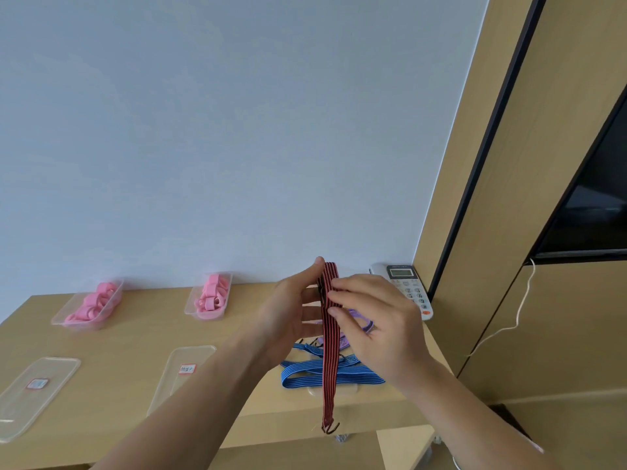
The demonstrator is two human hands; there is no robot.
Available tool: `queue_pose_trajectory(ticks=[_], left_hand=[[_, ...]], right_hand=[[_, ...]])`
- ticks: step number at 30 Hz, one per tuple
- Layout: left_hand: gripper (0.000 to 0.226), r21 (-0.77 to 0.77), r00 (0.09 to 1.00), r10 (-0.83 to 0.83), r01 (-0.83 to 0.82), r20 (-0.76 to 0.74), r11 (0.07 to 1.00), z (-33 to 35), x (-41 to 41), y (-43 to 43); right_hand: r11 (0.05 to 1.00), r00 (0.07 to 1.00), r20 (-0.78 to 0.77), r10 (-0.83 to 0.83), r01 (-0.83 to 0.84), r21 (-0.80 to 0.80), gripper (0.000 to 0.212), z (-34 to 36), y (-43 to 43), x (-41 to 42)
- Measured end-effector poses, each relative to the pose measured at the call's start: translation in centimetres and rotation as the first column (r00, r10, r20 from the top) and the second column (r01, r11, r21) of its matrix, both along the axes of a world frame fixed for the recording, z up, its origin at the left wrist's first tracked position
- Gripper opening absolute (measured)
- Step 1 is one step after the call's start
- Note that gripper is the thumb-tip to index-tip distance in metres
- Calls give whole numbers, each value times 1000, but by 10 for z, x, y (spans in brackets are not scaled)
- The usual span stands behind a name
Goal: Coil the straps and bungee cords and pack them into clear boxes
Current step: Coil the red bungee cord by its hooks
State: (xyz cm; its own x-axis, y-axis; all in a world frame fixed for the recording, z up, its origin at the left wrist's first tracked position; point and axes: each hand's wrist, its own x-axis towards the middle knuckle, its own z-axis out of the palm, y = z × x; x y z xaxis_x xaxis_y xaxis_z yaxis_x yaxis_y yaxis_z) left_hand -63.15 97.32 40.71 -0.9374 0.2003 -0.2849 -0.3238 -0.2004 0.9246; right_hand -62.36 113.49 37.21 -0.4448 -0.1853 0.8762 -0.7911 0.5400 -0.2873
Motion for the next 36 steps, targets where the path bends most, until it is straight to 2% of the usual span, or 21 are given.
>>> queue_pose_trajectory(ticks=[4,8,11,13,15,17,19,23,26,28,31,36], left_hand=[[41,9,1000,-11,12,-24,1000,6,-1,-2],[25,-22,997,-24,22,-69,1000,5,-1,-4],[23,-53,994,-30,25,-103,998,4,2,-2],[23,-99,990,-30,16,-139,995,2,5,0],[22,-133,984,-34,10,-173,991,2,8,1],[21,-152,980,-36,6,-197,988,3,10,3],[24,-167,978,-20,-15,-208,986,3,11,3],[43,-152,979,-14,-18,-204,988,-1,12,2],[39,-160,981,-34,3,-191,987,-2,15,2],[34,-212,982,-83,46,-170,976,0,20,3],[46,-249,985,-135,104,-110,963,-3,24,4],[56,-228,994,-110,101,-28,968,-9,24,4]], right_hand=[[998,999,-37,7,-4,56,14,-11,-1,2],[997,999,-34,14,-12,75,11,-10,-1,4],[1000,1000,11,18,-18,21,5,-1,2,6],[995,994,110,-27,37,-91,9,8,6,3],[990,942,335,6,42,-136,32,18,12,-3],[998,822,567,48,-19,-56,53,24,16,-10],[996,760,647,64,-89,6,53,28,18,-15],[990,753,647,118,-139,-19,44,36,18,-15],[989,754,642,139,-132,-58,46,36,17,-15],[992,772,623,127,-103,-75,48,37,16,-15],[994,810,576,109,-76,-81,49,38,15,-16],[997,869,487,82,-68,-47,50,35,12,-15]])
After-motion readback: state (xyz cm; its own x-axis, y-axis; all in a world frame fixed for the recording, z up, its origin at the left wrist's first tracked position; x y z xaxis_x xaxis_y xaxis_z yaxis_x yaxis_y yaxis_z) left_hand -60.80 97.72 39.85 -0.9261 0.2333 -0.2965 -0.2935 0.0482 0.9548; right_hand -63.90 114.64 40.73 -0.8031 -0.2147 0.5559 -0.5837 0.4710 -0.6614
